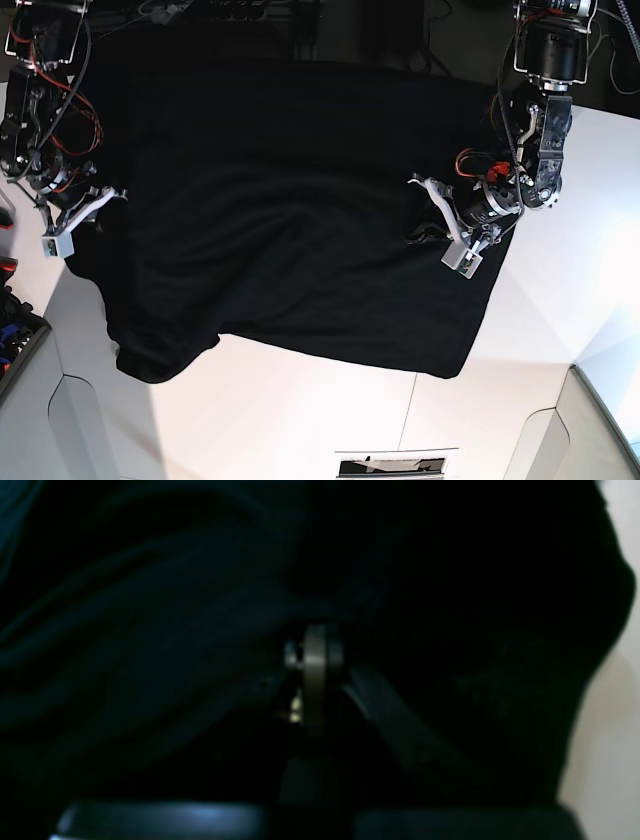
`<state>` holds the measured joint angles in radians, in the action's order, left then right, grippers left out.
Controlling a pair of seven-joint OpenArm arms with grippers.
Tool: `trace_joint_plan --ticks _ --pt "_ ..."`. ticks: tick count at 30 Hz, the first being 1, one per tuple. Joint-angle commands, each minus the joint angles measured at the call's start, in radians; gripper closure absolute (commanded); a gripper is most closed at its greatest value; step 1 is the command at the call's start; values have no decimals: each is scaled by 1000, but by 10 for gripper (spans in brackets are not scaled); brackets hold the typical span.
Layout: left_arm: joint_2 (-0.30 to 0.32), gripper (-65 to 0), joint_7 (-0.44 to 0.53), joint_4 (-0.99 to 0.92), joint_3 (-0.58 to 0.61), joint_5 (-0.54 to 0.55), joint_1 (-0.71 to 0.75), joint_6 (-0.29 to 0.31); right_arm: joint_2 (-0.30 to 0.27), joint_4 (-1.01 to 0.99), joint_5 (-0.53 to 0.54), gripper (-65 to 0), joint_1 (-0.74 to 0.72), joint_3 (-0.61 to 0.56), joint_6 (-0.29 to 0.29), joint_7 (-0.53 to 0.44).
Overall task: Layout the t-shirt on the table in an organized manner, then fold the t-shirt properly
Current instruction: 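Slide the left gripper across the shirt toward its edge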
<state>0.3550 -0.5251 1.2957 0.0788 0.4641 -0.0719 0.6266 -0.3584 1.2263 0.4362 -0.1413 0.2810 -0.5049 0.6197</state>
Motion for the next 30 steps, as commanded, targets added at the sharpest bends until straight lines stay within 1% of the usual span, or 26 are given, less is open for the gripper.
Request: trace_joint_plan --ticks 1,5,10,15,18,22,24,30 --pt "11 0 -17 -13 -4 -21 -21 -13 -16 -6 -14 0 -37 2 11 6" --pt "8 0 -14 -68 -3 -21 -45 -13 -15 -72 -14 0 -117 2 11 7" --pt "8 0 1 -78 -3 -33 -53 -13 -15 -138 -14 0 -158 2 10 2" --pt "5 0 18 -115 -3 -58 -77 -13 -16 -157 -60 0 -167 2 11 -51" --pt "-3 0 17 -169 -3 -58 -111 -17 -16 -158 -65 0 -172 2 11 -64" --pt "-14 0 17 -235 -3 -58 -164 -25 -16 -172 -104 0 -198 2 11 -74" --pt "-17 0 17 -256 -3 -60 -188 -43 -16 -192 -108 0 -220 2 11 -82" --pt "-24 0 21 -327 -3 -62 -240 -43 -15 -304 -108 0 -297 2 8 -115"
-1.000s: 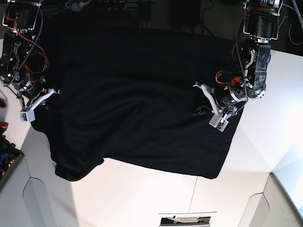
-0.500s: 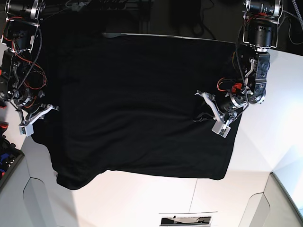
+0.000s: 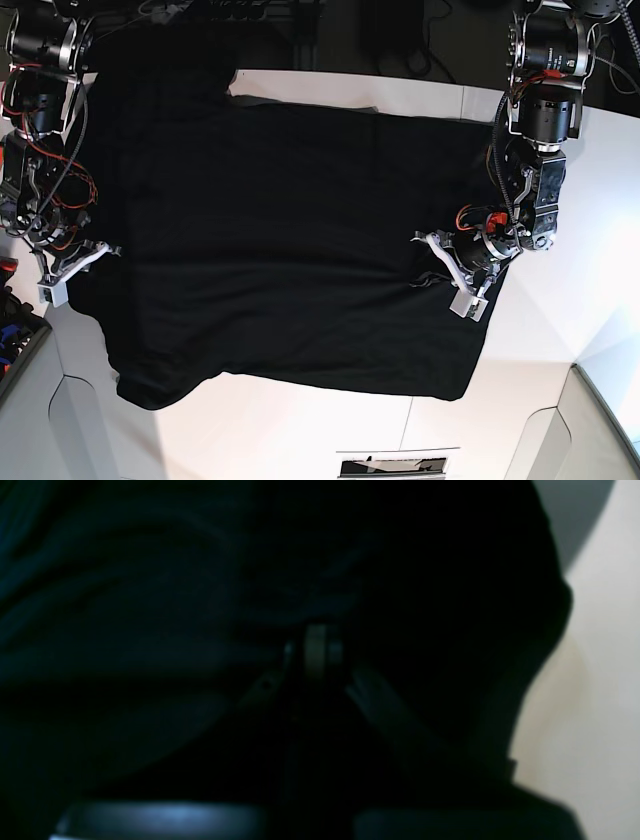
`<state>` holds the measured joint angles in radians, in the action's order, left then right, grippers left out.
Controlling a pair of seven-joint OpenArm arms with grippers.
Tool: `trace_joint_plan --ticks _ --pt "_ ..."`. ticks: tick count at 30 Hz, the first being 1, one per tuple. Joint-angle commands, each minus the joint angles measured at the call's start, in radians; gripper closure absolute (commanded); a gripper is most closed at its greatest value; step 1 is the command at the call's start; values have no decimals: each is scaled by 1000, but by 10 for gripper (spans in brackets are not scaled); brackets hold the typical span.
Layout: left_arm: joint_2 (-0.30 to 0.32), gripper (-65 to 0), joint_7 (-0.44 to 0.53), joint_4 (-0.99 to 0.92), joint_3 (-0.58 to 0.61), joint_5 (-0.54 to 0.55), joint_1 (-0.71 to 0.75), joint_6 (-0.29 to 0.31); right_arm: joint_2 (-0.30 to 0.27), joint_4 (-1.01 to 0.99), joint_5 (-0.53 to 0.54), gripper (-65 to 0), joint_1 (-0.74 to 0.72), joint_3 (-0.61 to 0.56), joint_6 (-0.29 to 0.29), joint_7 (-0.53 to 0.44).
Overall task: Layout the t-shirt on the table in an organized manner, then fold the t-shirt properly
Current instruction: 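Slide the left gripper across the shirt toward its edge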
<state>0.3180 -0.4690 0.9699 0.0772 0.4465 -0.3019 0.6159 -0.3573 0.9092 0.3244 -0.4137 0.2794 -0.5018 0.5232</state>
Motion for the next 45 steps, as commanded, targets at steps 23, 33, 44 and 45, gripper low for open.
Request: trace_joint_plan --ticks 23,33,44,45 --pt "15 0 -273 224 -2 261 11 82 -28 146 106 0 -103 5 -18 198" --pt "77 0 -341 252 -21 392 69 82 -35 145 102 0 27 5 -18 208" --pt "117 0 -340 314 -140 385 172 82 -55 114 95 0 100 4 -18 50" --pt "117 0 -339 314 -140 378 175 82 -55 105 80 0 93 4 -18 30"
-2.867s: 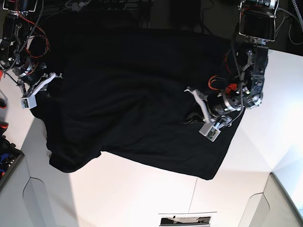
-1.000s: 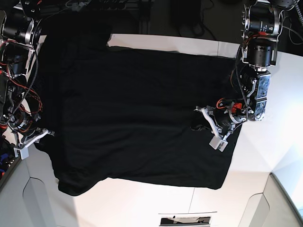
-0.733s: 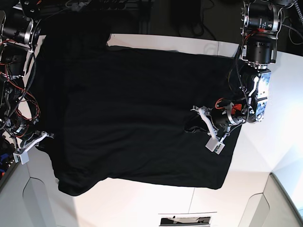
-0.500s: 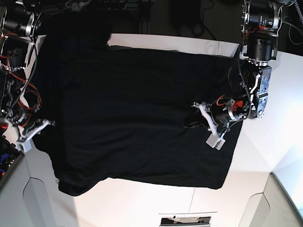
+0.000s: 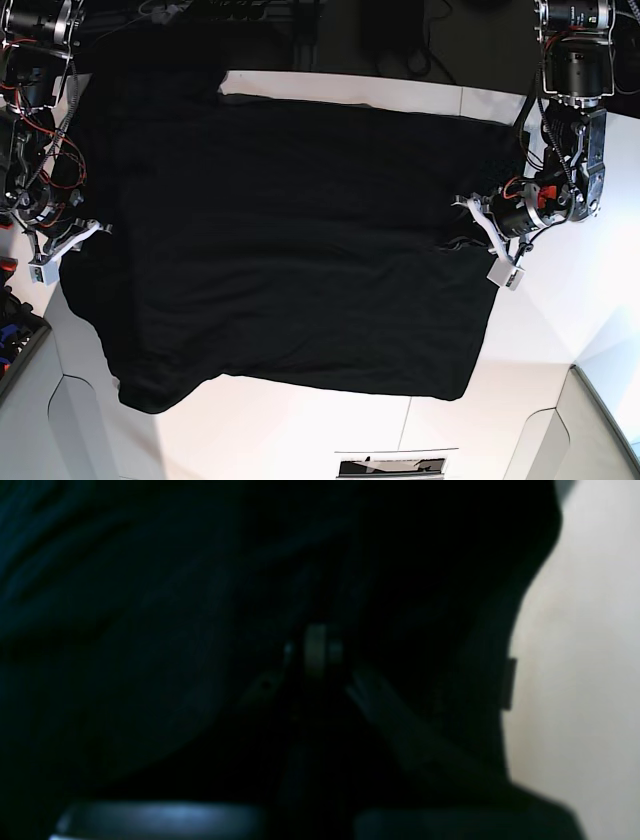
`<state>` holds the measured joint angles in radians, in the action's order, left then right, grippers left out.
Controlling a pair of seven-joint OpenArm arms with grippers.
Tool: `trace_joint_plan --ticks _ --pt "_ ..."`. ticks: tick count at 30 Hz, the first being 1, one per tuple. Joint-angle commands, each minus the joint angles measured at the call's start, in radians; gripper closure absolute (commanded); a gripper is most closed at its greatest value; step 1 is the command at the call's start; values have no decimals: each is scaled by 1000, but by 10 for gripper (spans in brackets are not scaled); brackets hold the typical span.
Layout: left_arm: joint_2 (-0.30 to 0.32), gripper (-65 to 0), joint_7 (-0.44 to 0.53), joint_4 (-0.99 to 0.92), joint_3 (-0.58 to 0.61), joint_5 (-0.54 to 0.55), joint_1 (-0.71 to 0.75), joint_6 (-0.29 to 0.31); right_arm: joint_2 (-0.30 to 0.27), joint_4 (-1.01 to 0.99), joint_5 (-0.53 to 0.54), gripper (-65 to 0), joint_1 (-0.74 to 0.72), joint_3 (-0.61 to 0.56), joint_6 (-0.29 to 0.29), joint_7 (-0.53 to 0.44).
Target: Layout the t-shirt on the table in an organized manner, then fold the t-shirt properly
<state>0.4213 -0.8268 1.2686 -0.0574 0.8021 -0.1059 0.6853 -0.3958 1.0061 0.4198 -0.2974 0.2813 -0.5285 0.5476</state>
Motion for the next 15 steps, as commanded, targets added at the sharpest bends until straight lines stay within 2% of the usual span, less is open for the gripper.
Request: trace_joint_plan --ticks 1,9,15 --pt "13 0 19 15 -5 15 -21 13 -17 -6 -37 0 -32 2 9 -10" --pt "13 0 52 14 -5 -30 -21 13 -16 -196 -97 0 -148 2 8 -138" --pt "13 0 73 13 -5 -41 -21 13 -17 -246 -126 0 -230 2 8 -149"
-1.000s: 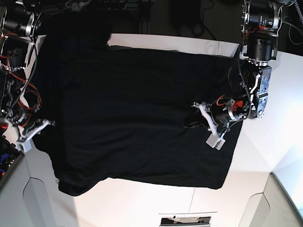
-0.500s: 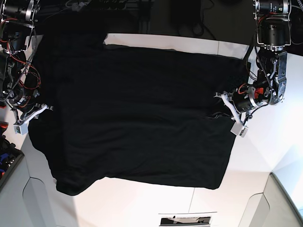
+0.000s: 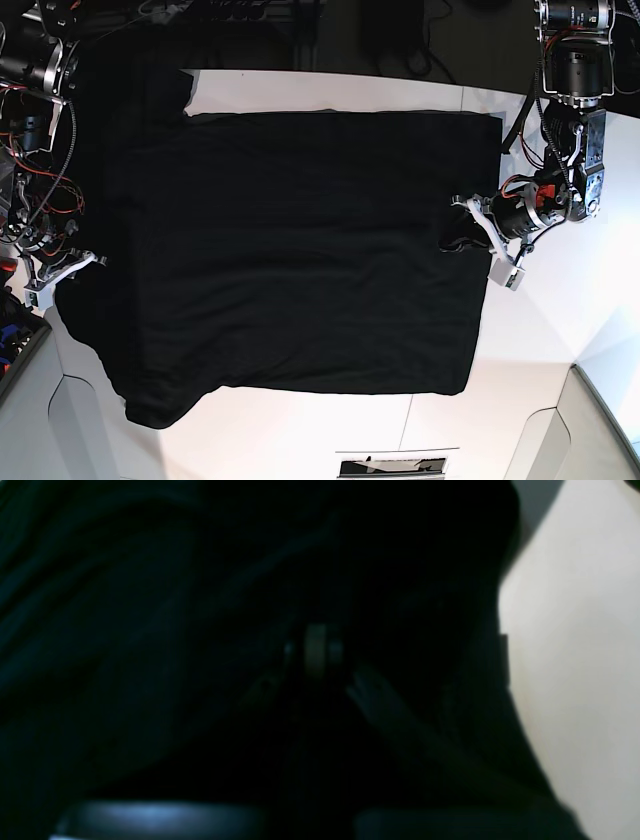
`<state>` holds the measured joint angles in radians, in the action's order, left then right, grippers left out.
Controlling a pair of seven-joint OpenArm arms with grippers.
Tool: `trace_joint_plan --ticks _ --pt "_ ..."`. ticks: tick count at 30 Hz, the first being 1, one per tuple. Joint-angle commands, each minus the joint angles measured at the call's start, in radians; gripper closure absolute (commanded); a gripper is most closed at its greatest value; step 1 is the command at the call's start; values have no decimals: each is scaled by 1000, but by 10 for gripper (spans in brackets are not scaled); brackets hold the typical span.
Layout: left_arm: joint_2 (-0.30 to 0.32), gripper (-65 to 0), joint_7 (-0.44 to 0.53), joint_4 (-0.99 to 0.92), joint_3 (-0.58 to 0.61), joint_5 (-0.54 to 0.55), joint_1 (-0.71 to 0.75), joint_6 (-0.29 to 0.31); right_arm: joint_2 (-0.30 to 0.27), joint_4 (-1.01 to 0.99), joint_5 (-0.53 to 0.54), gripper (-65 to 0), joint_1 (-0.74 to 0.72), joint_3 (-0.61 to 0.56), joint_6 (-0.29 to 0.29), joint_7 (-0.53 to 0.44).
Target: Layout the t-shirt on the table in an organized manner, then fold the t-shirt properly
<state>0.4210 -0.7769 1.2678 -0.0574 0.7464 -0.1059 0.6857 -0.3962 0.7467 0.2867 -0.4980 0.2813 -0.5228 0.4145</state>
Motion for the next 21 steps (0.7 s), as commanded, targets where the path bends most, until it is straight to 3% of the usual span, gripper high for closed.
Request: trace_joint_plan --ticks 1,4,9,11,21 --pt "13 0 30 13 -5 -1 -21 12 -16 13 8 0 -40 2 2 -17" --pt "14 0 63 9 -5 -49 -22 12 -16 13 9 0 -61 2 2 -18" --pt "15 -16 54 9 -10 -35 -21 12 -21 52 13 0 -72 3 -8 13" --pt "15 -65 35 12 -34 -4 -19 12 -30 101 38 0 -69 3 -8 63" --pt "14 -70 -58 218 -298 138 207 12 -88 543 309 0 163 121 -8 335"
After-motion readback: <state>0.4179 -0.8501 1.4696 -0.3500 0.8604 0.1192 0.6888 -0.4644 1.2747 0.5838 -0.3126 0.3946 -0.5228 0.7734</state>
